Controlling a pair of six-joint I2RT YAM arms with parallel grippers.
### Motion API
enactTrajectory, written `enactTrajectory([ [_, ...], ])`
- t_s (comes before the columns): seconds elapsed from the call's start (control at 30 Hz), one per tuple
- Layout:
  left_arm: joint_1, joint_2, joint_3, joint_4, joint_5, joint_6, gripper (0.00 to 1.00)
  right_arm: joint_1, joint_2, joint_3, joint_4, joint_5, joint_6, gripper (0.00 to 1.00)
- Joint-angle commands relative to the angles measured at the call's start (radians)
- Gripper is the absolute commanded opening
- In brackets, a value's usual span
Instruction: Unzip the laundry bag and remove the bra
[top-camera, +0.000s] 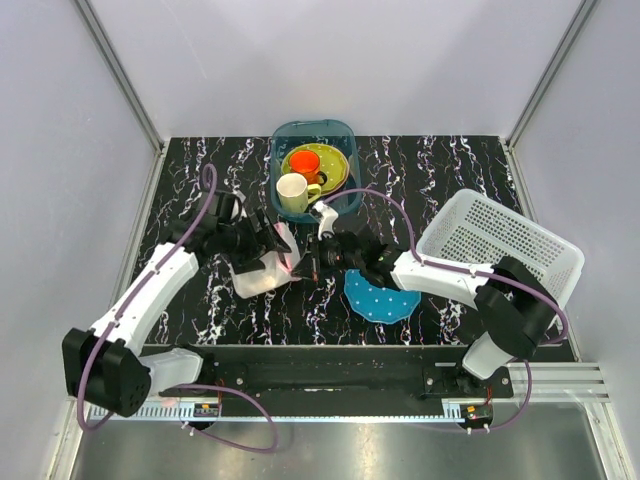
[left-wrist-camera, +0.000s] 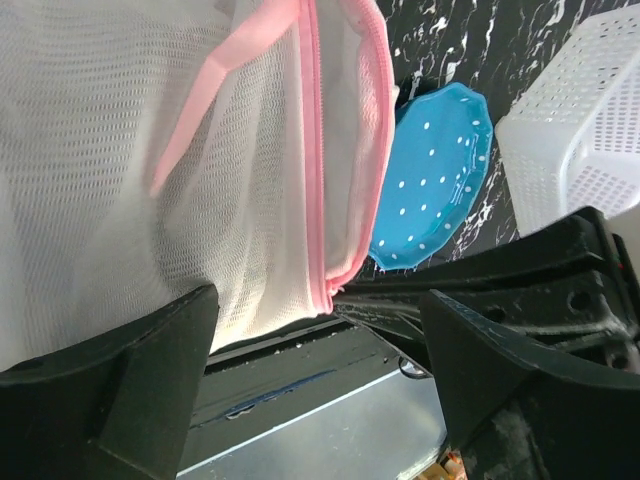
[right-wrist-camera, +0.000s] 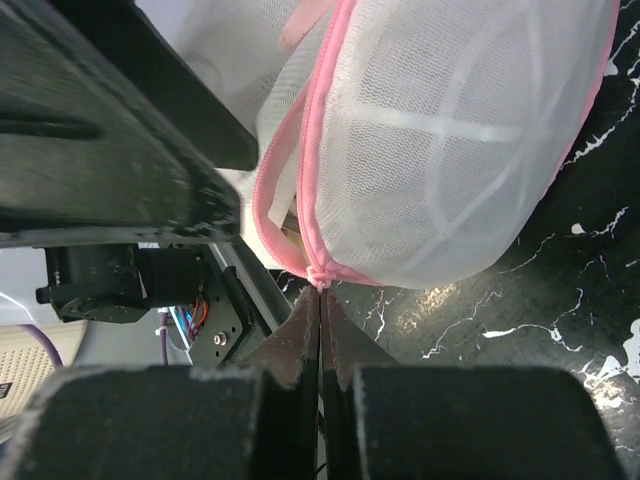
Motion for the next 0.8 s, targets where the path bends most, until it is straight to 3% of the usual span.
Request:
enactTrajectory([
  [0.0,-0.026,0.047,-0.015,0.115,0.019,-0.053,0.87,0.006,-0.017,0.002,0.008,0.026,-0.015,0.0],
  [0.17,-0.061,0.087,-0.043,0.201,0.015,-0.088,0.8,0.008,-0.026,-0.013,0.003,0.032,-0.017,0.0],
  [0.27,-0.082,0.13,-0.031,0.213,0.006,-0.086,0.62,0.004,-0.034,-0.02,0.006,0.035,-0.017,0.0],
  [0.3,-0.085,0.148,-0.023,0.217,0.002,-0.086,0.54,0.006,-0.038,-0.024,0.006,0.035,-0.017,0.0],
  [0.33,-0.092,0.155,-0.017,0.218,0.004,-0.085,0.35,0.006,-0.044,-0.027,0.003,0.036,-0.02,0.0],
  [0.43,-0.09,0.164,0.033,0.182,-0.001,-0.06,0.0,0.006,-0.063,-0.043,-0.01,0.055,-0.028,0.0],
  [0.77,0.014,0.031,0.164,0.088,0.028,-0.053,0.0,0.006,-0.054,-0.251,0.036,0.151,-0.029,0.0],
])
